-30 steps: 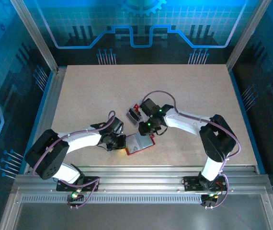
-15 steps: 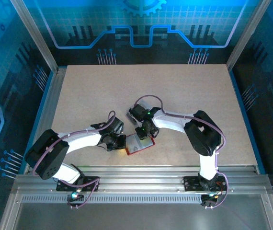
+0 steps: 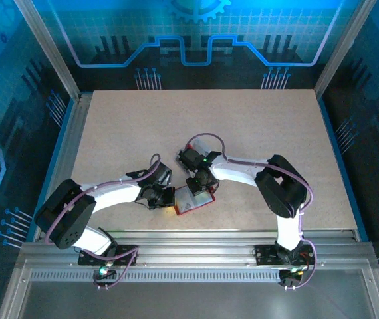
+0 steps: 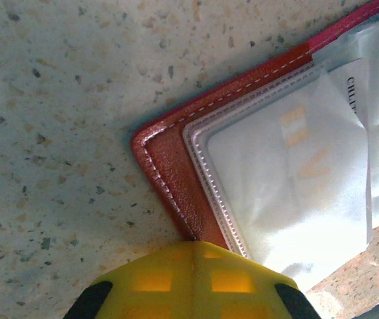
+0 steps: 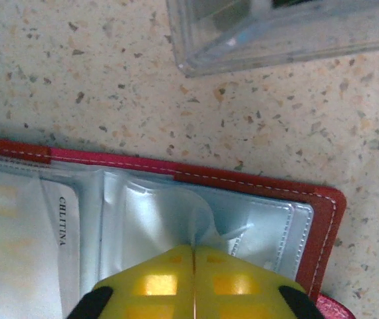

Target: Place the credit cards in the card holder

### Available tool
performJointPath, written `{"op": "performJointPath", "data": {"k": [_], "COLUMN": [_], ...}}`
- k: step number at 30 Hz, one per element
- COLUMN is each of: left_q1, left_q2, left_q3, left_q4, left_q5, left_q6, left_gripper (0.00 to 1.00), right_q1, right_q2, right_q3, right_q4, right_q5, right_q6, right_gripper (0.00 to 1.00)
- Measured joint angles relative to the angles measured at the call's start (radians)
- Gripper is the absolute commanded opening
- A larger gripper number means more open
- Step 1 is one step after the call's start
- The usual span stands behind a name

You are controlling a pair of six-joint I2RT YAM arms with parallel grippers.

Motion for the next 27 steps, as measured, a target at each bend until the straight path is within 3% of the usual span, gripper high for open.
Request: {"op": "performJointPath", "data": {"k": [14,18,27], "left_q1": [-0.024,-0.037,-0.040], "left_q2": [0.045,0.066,0.072], "left_q3": [0.043,0.058,0.058], "left_q4": [0.002,0.018,0.039], "left_q5": [-0.001,-0.001,0.004], "left_q6": [-0.006,-0.027,-0.054], "left_gripper": [0.00,0.00,0.00], "right_q1": [0.004,0.004,-0.012], "right_q2": [-0.008,-0.015,-0.029], "right_q3": [0.067,0.075,0.054], "right_q4": [-0.095,-0.095,-0.031], "right_q5": [-0.036,-0.092,-0.289], "right_q6": [-0.001,0.013,0.082], "right_gripper": [0.00,0.16,0.35]}}
